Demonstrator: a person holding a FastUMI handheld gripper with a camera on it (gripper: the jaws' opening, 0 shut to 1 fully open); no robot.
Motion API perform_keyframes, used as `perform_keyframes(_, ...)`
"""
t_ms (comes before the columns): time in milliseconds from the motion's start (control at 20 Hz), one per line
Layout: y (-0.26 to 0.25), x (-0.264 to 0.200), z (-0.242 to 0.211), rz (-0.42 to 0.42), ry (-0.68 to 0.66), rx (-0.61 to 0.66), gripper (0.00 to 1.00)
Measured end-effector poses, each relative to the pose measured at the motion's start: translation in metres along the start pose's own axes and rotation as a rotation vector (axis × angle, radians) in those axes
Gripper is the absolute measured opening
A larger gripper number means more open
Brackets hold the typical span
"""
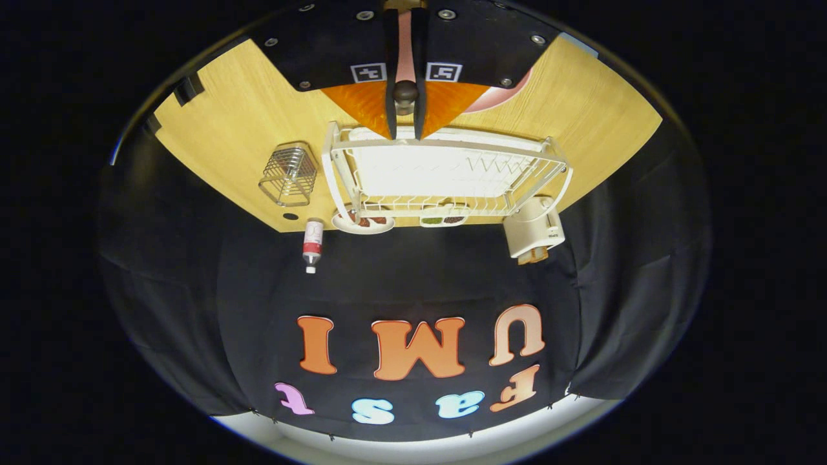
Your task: Take the plate from the dish rack, then take the spoon from the basket and place it into the plate.
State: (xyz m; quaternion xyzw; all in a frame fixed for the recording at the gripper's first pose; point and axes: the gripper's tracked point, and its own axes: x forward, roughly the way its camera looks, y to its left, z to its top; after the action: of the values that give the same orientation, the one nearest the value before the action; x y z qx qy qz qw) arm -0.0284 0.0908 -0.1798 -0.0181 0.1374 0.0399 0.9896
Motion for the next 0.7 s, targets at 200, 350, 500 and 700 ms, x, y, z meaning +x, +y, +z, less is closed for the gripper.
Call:
perform_keyframes(200,0.020,-0.004,-0.001,0.036,-0.013,-0.020,0.08)
perform_keyframes(350,0.028,-0.005,-0.003,0.051,-0.017,-0.026,0.08)
perform_keyframes(500,0.031,-0.010,0.000,0.057,-0.036,-0.016,0.08)
perform_keyframes(700,0.039,-0.014,-0.005,0.085,-0.028,-0.046,0.08)
